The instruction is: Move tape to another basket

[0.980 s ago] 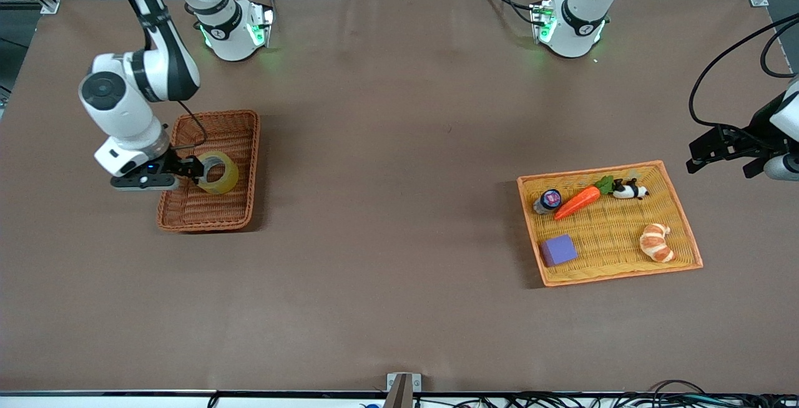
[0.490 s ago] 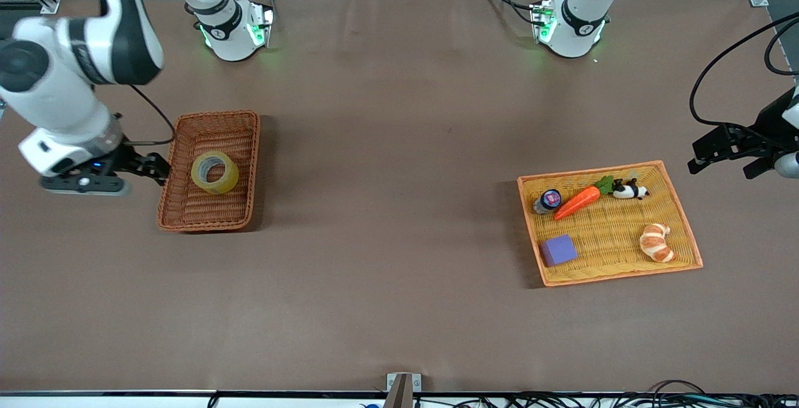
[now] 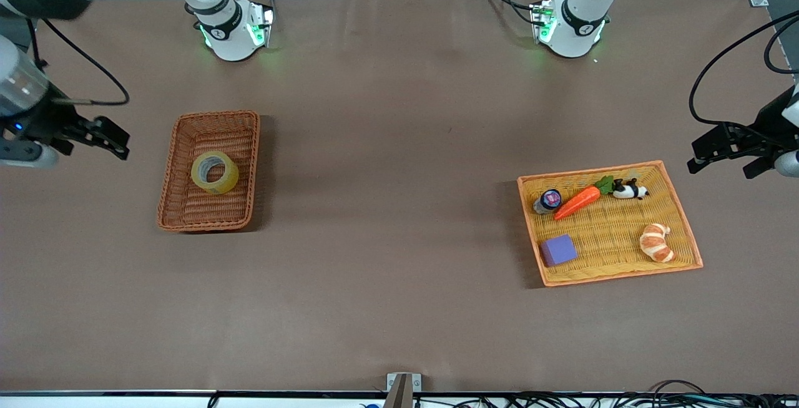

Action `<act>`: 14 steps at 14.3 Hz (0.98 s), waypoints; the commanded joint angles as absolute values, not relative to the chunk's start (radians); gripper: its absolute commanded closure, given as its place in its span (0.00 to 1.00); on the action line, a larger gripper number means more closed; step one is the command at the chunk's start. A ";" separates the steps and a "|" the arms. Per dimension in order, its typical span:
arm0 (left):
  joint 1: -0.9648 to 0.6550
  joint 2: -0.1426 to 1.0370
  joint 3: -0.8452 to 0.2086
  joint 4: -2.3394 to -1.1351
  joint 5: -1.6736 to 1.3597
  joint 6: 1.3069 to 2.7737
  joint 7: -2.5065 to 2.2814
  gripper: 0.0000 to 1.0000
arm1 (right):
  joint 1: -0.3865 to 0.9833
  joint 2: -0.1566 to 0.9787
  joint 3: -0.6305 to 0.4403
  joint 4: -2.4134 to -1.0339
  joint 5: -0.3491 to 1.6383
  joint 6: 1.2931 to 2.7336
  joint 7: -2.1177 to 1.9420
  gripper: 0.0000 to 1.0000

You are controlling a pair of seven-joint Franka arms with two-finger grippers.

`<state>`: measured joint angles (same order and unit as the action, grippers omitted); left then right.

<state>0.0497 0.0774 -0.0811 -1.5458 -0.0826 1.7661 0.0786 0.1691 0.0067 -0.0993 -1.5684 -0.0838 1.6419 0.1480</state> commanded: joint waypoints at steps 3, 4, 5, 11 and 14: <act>0.049 0.035 -0.130 -1.561 -0.064 1.698 0.000 0.00 | 0.114 0.025 -0.081 -1.445 -0.060 1.499 0.111 0.00; 0.049 0.013 -0.132 -1.584 -0.040 1.680 -0.009 0.00 | 0.097 0.026 -0.078 -1.453 -0.057 1.499 0.101 0.00; 0.049 -0.006 -0.140 -1.604 -0.006 1.677 -0.011 0.00 | 0.089 0.025 -0.078 -1.469 -0.031 1.497 0.075 0.00; 0.057 -0.018 -0.150 -1.638 -0.012 1.694 -0.020 0.00 | 0.098 0.021 -0.080 -1.473 -0.023 1.506 0.063 0.00; 0.057 -0.018 -0.150 -1.640 -0.018 1.697 -0.020 0.00 | 0.103 0.023 -0.081 -1.477 -0.028 1.548 0.048 0.00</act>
<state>0.0488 0.0002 -0.1390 -1.6222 -0.0204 1.6857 -0.0042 0.1111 0.0334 -0.0891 -1.4667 -0.0443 1.5235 0.0692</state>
